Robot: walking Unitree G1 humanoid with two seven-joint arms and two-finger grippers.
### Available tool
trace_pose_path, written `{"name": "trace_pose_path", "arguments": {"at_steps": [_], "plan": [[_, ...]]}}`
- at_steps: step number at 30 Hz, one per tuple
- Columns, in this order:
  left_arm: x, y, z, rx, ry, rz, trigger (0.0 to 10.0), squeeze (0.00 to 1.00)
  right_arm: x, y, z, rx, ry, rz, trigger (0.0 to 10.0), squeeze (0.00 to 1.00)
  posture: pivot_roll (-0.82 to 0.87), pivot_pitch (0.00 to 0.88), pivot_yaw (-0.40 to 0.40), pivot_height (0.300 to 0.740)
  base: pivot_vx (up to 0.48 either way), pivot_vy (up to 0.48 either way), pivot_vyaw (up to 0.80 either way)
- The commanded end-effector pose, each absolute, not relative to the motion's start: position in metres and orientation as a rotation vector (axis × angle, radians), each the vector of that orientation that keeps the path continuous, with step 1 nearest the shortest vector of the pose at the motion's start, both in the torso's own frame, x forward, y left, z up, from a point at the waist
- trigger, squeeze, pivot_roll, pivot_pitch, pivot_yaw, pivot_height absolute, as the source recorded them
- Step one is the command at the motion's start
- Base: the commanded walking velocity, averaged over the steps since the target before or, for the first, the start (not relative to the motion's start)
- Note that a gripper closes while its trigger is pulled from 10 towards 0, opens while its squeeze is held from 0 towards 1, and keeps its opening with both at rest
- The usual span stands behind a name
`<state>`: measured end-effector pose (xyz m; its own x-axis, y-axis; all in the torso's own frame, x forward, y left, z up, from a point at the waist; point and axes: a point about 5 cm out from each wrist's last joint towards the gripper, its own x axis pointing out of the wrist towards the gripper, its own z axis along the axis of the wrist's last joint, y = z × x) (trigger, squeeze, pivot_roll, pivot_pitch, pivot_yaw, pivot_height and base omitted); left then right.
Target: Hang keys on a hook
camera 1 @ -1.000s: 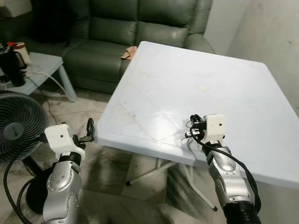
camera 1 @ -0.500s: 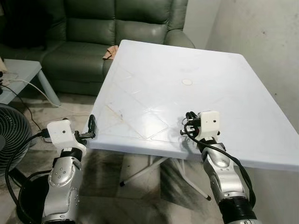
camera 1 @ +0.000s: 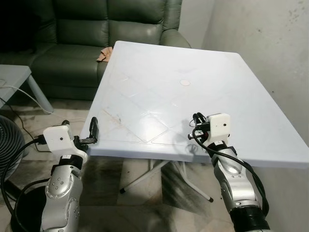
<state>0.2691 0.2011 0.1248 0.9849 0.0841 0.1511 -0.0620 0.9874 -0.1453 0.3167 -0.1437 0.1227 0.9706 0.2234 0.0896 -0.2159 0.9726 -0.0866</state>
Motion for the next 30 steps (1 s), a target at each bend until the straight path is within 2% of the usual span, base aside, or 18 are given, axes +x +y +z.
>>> {"name": "trace_pose_path", "arguments": {"at_steps": [1, 24, 30], "plan": [[0.2669, 0.2051, 0.1281, -0.140, -0.165, 0.086, 10.0, 0.00, 0.3164, -0.1468, 0.1295, -0.078, -0.123, 0.215, 10.0, 0.00, -0.02, 0.000, -0.046, 0.740, 0.000, 0.000, -0.73], [0.2682, 0.2105, 0.1234, -0.140, -0.113, 0.133, 10.0, 0.00, 0.3166, -0.1519, 0.1317, -0.086, -0.111, 0.186, 10.0, 0.00, -0.02, 0.000, -0.045, 0.740, 0.000, 0.000, -0.75], [0.2684, 0.2110, 0.1221, -0.145, -0.095, 0.141, 10.0, 0.00, 0.3157, -0.1506, 0.1312, -0.085, -0.106, 0.188, 10.0, 0.00, -0.02, 0.000, -0.046, 0.740, 0.000, 0.400, -0.76]]}}
